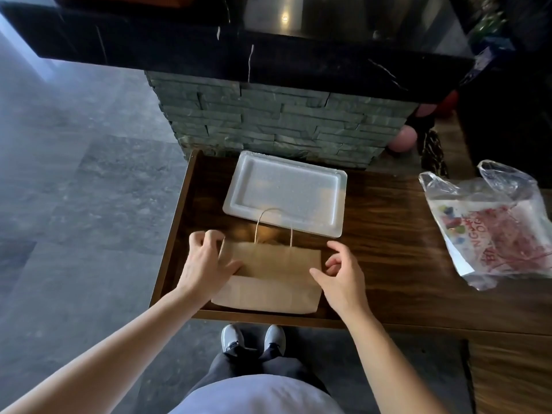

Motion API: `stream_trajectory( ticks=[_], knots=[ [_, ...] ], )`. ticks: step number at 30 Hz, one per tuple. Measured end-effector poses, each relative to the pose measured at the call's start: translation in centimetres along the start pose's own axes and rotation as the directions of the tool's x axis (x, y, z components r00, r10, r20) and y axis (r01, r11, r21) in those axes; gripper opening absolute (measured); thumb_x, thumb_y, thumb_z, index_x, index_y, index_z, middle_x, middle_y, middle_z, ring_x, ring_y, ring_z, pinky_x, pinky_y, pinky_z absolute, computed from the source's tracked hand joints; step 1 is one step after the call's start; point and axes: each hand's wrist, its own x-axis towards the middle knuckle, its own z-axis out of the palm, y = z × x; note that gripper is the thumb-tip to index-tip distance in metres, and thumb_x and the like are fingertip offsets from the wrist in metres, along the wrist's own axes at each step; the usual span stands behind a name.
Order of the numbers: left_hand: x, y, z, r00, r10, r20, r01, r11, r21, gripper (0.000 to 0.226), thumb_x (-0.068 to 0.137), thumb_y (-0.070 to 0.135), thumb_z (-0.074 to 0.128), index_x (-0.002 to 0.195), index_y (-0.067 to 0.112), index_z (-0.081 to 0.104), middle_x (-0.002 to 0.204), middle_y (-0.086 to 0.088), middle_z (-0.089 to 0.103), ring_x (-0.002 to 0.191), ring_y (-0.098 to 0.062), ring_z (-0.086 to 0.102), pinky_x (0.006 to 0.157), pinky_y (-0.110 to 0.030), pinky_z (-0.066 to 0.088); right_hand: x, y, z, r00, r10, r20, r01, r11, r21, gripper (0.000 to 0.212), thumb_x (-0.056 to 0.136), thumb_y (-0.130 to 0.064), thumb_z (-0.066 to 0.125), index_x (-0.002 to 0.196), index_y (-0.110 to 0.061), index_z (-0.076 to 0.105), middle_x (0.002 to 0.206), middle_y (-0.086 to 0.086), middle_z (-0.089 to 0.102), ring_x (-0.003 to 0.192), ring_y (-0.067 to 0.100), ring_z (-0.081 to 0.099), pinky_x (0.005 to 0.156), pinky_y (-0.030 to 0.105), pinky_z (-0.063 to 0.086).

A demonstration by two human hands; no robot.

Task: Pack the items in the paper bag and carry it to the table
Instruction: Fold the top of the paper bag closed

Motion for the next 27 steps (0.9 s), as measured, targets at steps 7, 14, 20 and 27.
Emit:
stream_trajectory(
  ticks=[7,14,20,27],
  knots=[
    [-1.5,0.5,0.2,0.665,0.694,0.274,-0.746,0.606,0.276,0.046,0.079,0.05,0.071,0.116,0.025,0.066,0.115,0.004,0.064,0.103,-0.019,0.057,0.088,-0.034,0.046,-2.3,-3.8,3.0,0.777,-0.57,0.266,0.628,0.68,-0.378,0.033,0.073,-0.026,0.08,0.106,-0.018,0.075,0.102,-0.002,0.069,0.096,0.023,0.055,0.081,0.039,0.049],
    [-1.2,-0.8,0.0,0.764,0.634,0.122,-0.637,0.71,0.301,0.017,0.073,0.027,0.083,0.09,0.027,0.078,0.087,0.007,0.068,0.079,-0.02,0.06,0.06,-0.033,0.052,-2.0,-4.1,5.6,0.848,-0.445,0.288,0.53,0.698,-0.481,0.016,0.082,-0.023,0.07,0.098,-0.025,0.073,0.099,-0.005,0.063,0.092,0.02,0.055,0.075,0.034,0.051],
    [-1.6,-4.9,-1.5,0.903,0.428,-0.032,-0.421,0.898,0.128,0.013,0.08,0.029,0.078,0.093,0.031,0.078,0.087,0.013,0.066,0.074,-0.009,0.062,0.059,-0.028,0.053,-1.1,0.7,1.5,0.879,-0.456,0.139,0.473,0.795,-0.38,0.026,0.067,-0.012,0.087,0.092,-0.017,0.081,0.085,-0.003,0.068,0.079,0.019,0.056,0.067,0.037,0.055],
    [-0.9,-5.0,0.7,0.95,0.214,0.227,-0.164,0.962,-0.218,0.053,0.073,0.027,0.084,0.113,0.056,0.063,0.129,0.005,0.047,0.097,-0.009,0.056,0.08,-0.022,0.054,-2.1,2.7,2.6,0.97,0.074,0.232,-0.128,0.965,0.228,0.049,0.074,-0.009,0.083,0.104,-0.046,0.072,0.133,-0.007,0.045,0.12,0.007,0.04,0.101,0.025,0.04]
  ],
)
